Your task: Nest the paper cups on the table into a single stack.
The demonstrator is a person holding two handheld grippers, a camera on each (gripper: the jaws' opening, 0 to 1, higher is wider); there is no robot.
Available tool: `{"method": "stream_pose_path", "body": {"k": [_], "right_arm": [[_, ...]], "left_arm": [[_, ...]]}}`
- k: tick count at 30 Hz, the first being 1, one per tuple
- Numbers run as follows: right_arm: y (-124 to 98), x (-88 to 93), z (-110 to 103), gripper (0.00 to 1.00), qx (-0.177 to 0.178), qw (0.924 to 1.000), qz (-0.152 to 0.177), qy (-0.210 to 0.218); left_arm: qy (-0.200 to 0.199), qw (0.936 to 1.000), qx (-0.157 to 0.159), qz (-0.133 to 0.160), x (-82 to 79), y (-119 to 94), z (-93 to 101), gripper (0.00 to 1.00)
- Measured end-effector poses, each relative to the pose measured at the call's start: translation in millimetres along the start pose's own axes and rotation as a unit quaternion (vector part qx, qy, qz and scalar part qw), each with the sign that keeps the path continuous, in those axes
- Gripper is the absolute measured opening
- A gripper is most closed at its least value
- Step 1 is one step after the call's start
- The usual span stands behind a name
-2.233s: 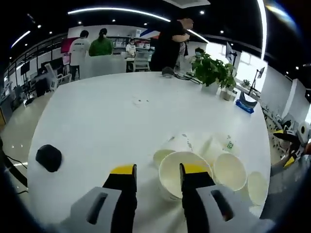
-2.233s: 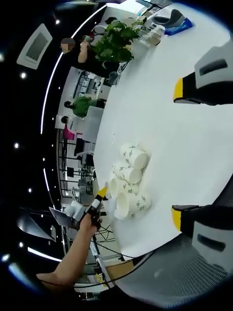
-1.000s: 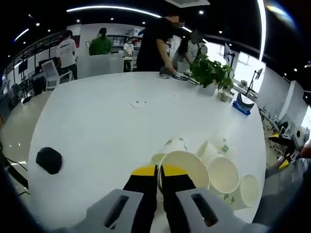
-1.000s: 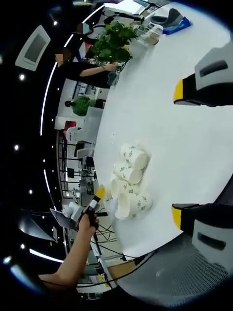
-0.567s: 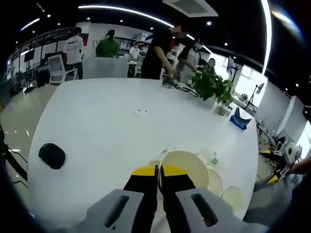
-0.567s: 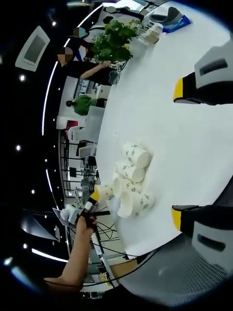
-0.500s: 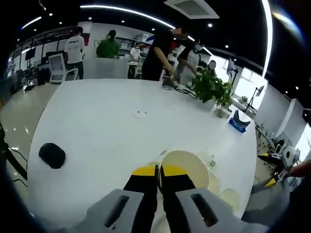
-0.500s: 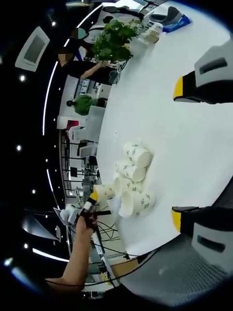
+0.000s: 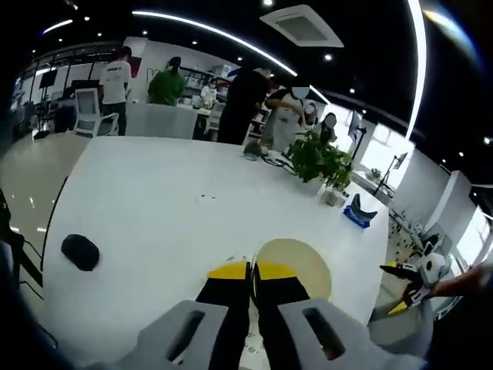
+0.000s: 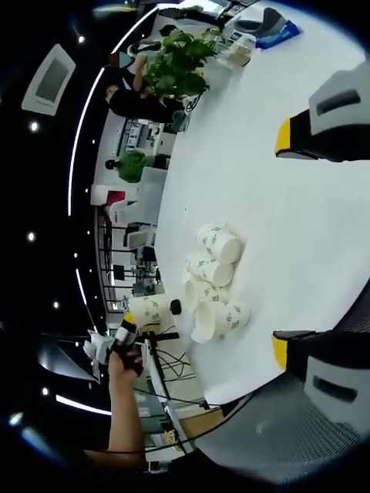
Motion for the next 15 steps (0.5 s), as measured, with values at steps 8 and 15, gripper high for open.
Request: {"method": "stream_pose_path", "body": {"k": [8, 15], "right_arm": [[0, -0.4, -1, 0.93, 0.001, 1.0000, -0.001, -0.002], [1, -1.1, -1, 0.92, 0.000, 1.0000, -0.001, -0.002]], "left_arm": [[0.004, 0.9996, 0.028, 0.001, -9.2, -8, 21.5, 0.00], [0.007, 0.9986, 0.052, -0.012, 2.8, -11, 51.3, 0.00]]}}
Point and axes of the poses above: the point that each gripper's makers call its tool centre point, and the gripper's own axes: y roughly forward along the fingers, z roughly to its right, x roughly out of its underside, the point moved 1 cm from there along -y, roughly backward along the fingers, and after that the axes turned 2 degrees about y, right-handed, at the moved point
